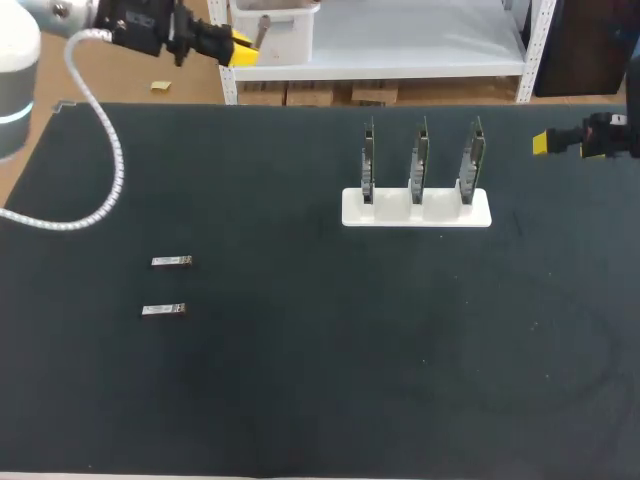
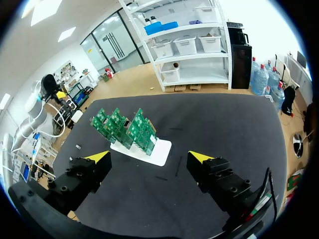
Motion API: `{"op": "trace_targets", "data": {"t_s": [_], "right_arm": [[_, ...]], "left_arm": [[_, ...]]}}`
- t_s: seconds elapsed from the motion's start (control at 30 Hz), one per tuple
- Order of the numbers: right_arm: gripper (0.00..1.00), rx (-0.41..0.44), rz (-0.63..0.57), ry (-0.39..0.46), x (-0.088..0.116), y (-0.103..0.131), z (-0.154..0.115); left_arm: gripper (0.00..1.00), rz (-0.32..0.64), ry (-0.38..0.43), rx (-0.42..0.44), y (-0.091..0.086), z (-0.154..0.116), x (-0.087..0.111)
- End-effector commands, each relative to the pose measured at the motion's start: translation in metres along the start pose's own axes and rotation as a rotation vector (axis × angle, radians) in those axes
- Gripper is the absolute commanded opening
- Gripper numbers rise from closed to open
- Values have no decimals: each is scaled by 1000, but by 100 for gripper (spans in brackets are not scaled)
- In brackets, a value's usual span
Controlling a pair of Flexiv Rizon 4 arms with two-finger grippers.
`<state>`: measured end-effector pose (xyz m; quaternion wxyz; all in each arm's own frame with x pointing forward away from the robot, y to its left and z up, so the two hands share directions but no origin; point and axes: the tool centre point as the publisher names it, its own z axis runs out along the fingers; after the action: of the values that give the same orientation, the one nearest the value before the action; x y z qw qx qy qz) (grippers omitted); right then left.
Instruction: Pick up the optical module with the left hand, and insert it into the network port with the right hand.
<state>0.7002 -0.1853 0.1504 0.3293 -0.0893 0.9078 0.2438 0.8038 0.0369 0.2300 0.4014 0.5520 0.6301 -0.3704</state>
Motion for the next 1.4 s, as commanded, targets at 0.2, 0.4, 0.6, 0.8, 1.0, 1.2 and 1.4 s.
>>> {"op": "trace_targets", "data": {"t_s": [0.2,0.4,0.6,0.8,1.0,1.2,1.4], "right_arm": [[100,3,1,-1,0,1,0],[100,3,1,-1,0,1,0],[100,3,1,-1,0,1,0],[100,3,1,-1,0,1,0],[100,3,1,-1,0,1,0],[100,3,1,-1,0,1,0],[100,3,1,-1,0,1,0]], "left_arm": [[0,20,-207,99,-14,46,-14],[0,78,-231,140,-27,71,-23],[0,88,-275,183,-36,92,-31],[0,60,-309,217,-40,114,-33],[0,48,-312,213,-43,130,-30],[0,19,-327,223,-42,138,-26],[0,-1,-313,192,-45,142,-19]]}}
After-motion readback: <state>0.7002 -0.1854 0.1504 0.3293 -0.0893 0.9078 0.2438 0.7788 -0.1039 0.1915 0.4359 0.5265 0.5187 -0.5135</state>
